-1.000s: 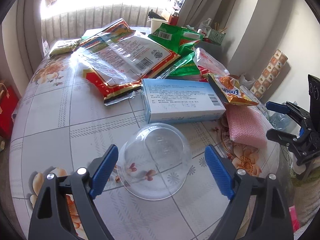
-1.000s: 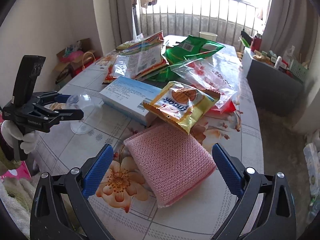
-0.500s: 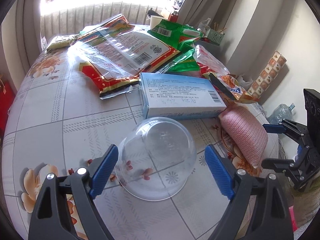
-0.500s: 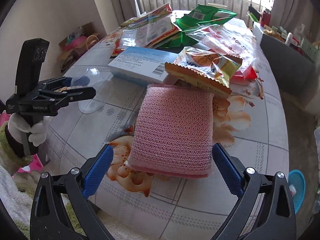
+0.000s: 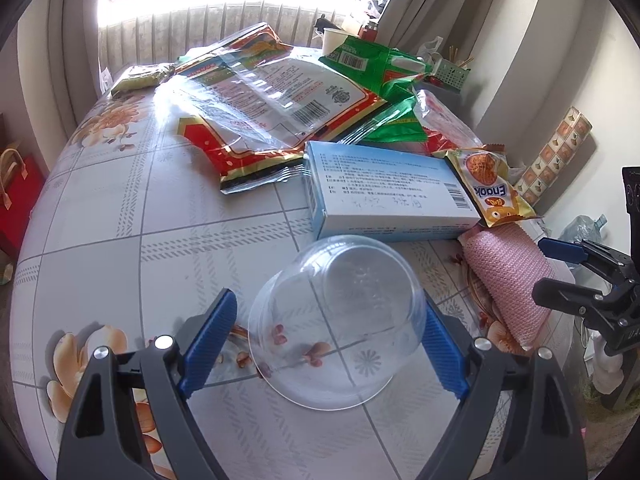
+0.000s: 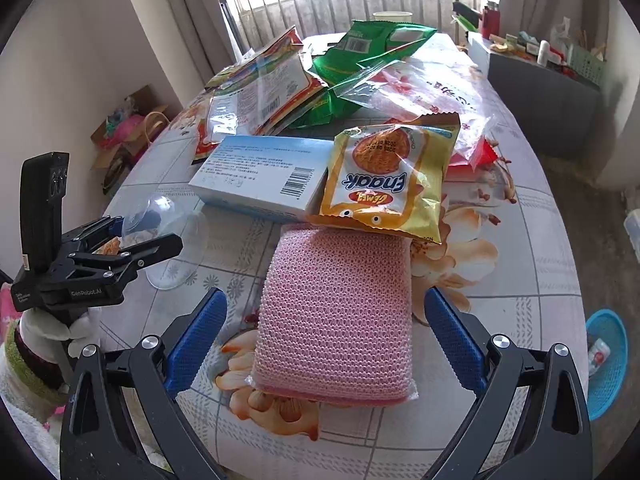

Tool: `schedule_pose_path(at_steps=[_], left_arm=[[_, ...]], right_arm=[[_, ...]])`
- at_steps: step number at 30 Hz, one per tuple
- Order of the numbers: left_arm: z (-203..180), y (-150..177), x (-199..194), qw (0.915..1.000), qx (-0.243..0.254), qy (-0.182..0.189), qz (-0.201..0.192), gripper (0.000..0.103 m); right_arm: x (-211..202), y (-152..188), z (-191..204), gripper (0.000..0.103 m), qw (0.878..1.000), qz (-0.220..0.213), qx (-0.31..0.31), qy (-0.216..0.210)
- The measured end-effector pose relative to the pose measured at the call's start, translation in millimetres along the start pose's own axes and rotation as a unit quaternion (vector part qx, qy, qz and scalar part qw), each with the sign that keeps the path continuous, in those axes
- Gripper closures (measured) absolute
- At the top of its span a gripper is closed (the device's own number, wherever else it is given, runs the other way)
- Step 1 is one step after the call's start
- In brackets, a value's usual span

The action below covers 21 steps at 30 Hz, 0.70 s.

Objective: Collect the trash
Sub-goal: 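Grasp the clear plastic dome with the left tool while the right tool grasps the pink scrubber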

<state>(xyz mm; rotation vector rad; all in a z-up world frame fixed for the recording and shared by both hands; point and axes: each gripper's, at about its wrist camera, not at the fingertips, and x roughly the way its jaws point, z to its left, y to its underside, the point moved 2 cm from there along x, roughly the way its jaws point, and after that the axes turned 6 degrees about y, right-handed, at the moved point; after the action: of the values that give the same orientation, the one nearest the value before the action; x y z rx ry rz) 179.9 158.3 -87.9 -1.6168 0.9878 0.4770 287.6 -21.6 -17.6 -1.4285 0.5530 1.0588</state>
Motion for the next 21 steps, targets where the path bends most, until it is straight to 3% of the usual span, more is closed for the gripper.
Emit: schedule_pose_path(at_steps=[9, 14, 21], left_arm=[[-0.8, -1.2, 2.9, 0.9998, 0.010, -0.015, -0.006, 0.018], [0.0, -2.7, 3.7, 0.9996, 0.012, -0.024, -0.009, 0.023], [-1.7, -0.8, 1.3, 0.9992, 0.023, -0.032, -0.012, 0.026]], right_arm=[[13.3, 2.5, 1.5, 0.009, 1.000, 0.011, 0.015, 0.010], [18.7, 6.6, -2.0, 0.022, 0.999, 0.024, 0.028, 0.014], [17.6, 10.0, -0.6, 0.026, 0.999, 0.023, 0.030, 0.021]])
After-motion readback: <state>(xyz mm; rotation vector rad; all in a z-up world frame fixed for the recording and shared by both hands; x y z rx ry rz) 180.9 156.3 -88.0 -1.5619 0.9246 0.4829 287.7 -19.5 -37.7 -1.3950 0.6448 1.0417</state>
